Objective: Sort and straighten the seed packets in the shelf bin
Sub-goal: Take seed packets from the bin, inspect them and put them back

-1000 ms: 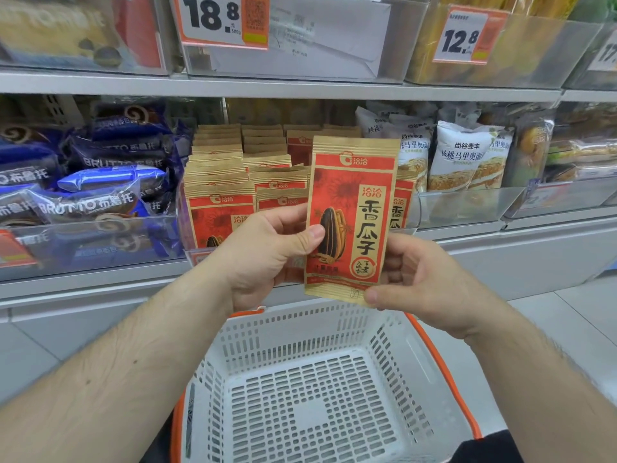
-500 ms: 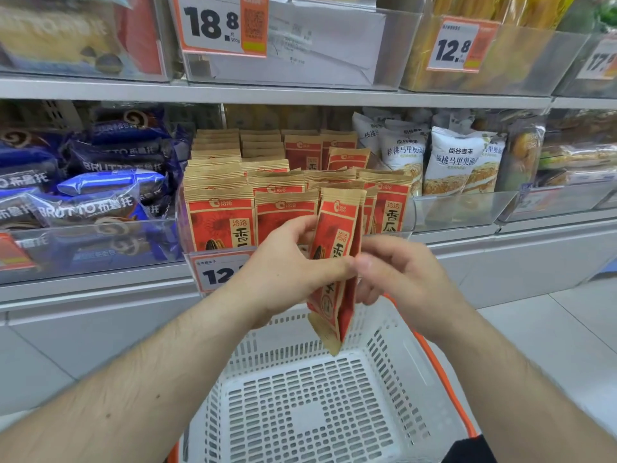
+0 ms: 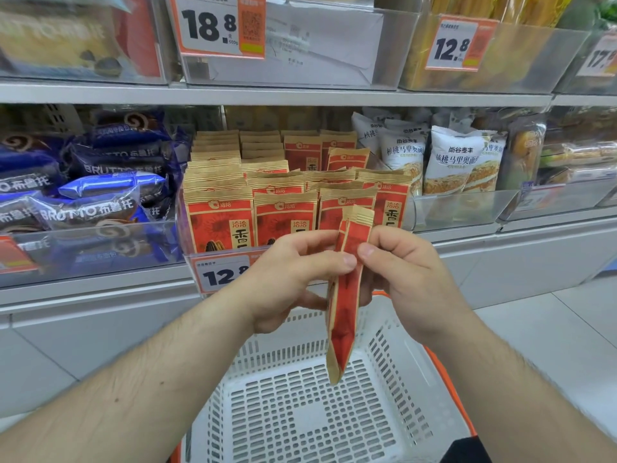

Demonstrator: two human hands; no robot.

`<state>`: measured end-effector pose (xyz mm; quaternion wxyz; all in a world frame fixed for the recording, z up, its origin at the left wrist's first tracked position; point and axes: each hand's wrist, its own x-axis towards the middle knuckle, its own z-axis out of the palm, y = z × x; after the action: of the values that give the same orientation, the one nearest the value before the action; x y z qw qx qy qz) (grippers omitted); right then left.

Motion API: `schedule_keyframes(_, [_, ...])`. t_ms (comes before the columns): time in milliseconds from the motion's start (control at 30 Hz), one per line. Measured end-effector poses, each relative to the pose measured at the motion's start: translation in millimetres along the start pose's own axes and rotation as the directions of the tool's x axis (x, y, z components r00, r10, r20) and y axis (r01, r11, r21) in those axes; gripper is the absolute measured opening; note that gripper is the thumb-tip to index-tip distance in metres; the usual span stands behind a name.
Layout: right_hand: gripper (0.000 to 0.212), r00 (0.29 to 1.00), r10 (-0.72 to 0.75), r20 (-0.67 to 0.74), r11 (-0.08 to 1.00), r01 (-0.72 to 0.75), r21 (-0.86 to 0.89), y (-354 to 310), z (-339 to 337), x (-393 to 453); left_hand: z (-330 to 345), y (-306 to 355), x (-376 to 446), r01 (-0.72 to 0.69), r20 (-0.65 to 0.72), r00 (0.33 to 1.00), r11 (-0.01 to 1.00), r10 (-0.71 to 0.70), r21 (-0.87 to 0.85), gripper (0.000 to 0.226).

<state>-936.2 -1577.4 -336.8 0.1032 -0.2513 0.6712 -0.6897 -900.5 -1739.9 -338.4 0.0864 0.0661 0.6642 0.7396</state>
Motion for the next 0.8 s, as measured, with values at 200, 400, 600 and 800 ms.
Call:
schedule_keyframes(200, [0.036, 0.999, 0.031, 0.012, 0.999, -0.031, 0.037, 1.3, -1.3, 0.6, -1.2, -2.9, -0.1, 0.058, 0.136, 0.99, 0.992, -0.042, -0.112, 0.031])
schedule_keyframes(400, [0.023, 0.999, 0.041, 0.007, 0.998, -0.041, 0.043, 1.6, -2.9, 0.1, -1.5, -5.5, 2.4, 0.053, 0.149, 0.988, 0.989, -0.032, -0.14, 0.033])
schedule_keyframes(600, [0.02, 1.0, -0.003, -0.002, 1.0, 0.003, -0.01, -0.2, -2.5, -1.6, 1.2, -3.2, 1.9, 0.04, 0.085, 0.996, 0.993, -0.031, -0.108, 0.027])
schedule_keyframes(800, [0.04, 0.986, 0.03, 0.165, 0.958, 0.018, -0.287, -5.6, -22.0, -2.7, 0.5, 6.5, 3.0, -0.058, -0.179, 0.983, 0.987, 0.03, -0.153, 0.028])
